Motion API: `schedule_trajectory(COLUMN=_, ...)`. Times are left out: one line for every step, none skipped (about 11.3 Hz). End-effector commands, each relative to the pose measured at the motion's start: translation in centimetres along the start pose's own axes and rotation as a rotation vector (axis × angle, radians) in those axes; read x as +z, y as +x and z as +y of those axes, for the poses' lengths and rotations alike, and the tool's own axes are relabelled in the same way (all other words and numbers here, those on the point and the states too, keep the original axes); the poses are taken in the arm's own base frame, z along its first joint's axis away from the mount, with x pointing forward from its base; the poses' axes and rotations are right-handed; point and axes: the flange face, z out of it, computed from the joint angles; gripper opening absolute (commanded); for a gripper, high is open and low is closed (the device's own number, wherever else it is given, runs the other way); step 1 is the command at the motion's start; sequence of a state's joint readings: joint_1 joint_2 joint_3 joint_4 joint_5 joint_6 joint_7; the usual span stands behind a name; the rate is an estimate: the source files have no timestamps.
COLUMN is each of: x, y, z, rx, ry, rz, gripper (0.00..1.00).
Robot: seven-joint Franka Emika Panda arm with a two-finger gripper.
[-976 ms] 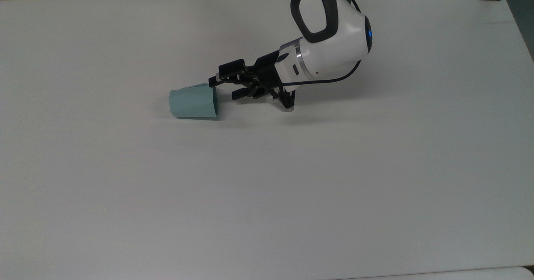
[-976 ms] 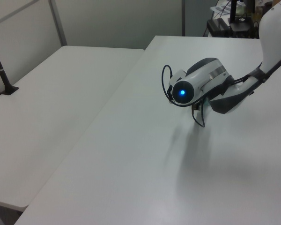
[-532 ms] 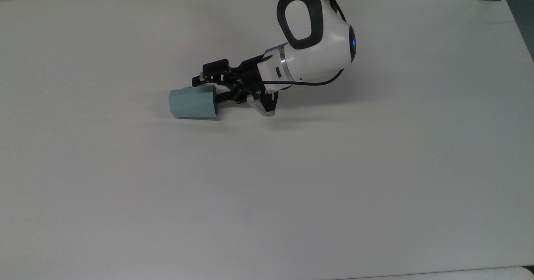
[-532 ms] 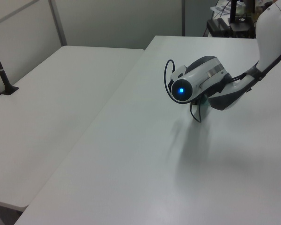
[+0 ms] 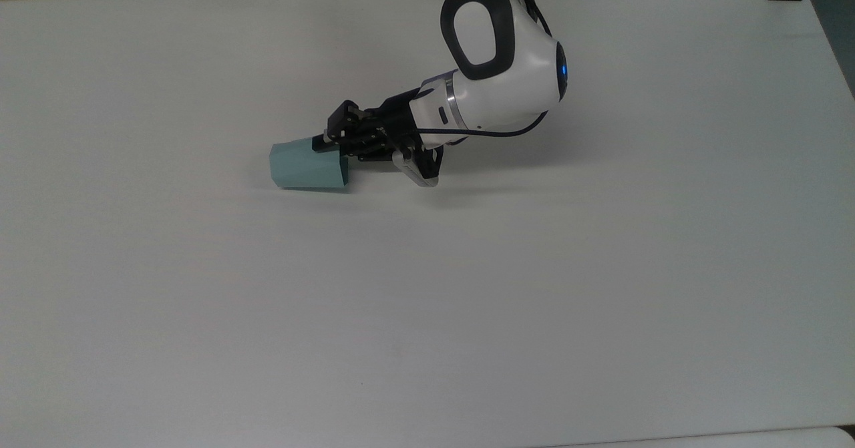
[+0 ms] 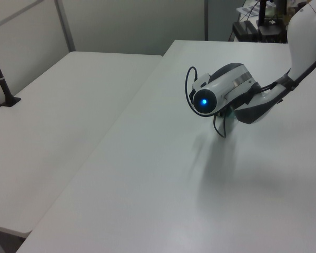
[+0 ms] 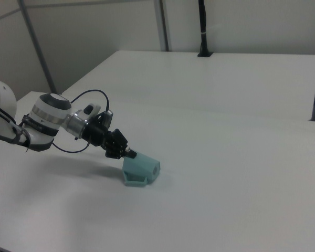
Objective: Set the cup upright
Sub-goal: 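Close the gripper on the rim of the lying teal cup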
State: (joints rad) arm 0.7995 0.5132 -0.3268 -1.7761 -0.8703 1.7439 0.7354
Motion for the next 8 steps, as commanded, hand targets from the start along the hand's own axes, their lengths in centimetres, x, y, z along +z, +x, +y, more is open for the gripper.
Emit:
schedule_trajectory(x=0.8, y=-0.3, z=-0.3, rx=0.008, ry=0.017, rz=0.03, gripper=0.0)
schedule_trajectory(x=1.0, y=-0.4, z=-0.5, rx=0.003, ry=0.015, rz=0.027, gripper=0.0)
schedule_trajectory(x=1.0, y=-0.4, z=-0.5, rx=0.002, ry=0.016, rz=0.028, gripper=0.0)
schedule_trajectory(x=0.6, y=-0.3, z=-0.1, rx=0.004, ry=0.022, rz=0.03, gripper=0.0)
schedule_trajectory(x=-0.1, y=0.1, z=0.9, rx=0.024, ry=0.045, rz=0.032, gripper=0.0)
schedule_trajectory(x=-1.6, y=0.7, z=3.1, rx=0.047, ry=0.082, rz=0.039, gripper=0.0)
schedule_trajectory(x=-2.8, y=0.8, z=4.9, rx=0.047, ry=0.127, rz=0.031, gripper=0.0)
schedule_trajectory(x=-4.3, y=0.9, z=7.2, rx=0.068, ry=0.185, rz=0.034, gripper=0.0)
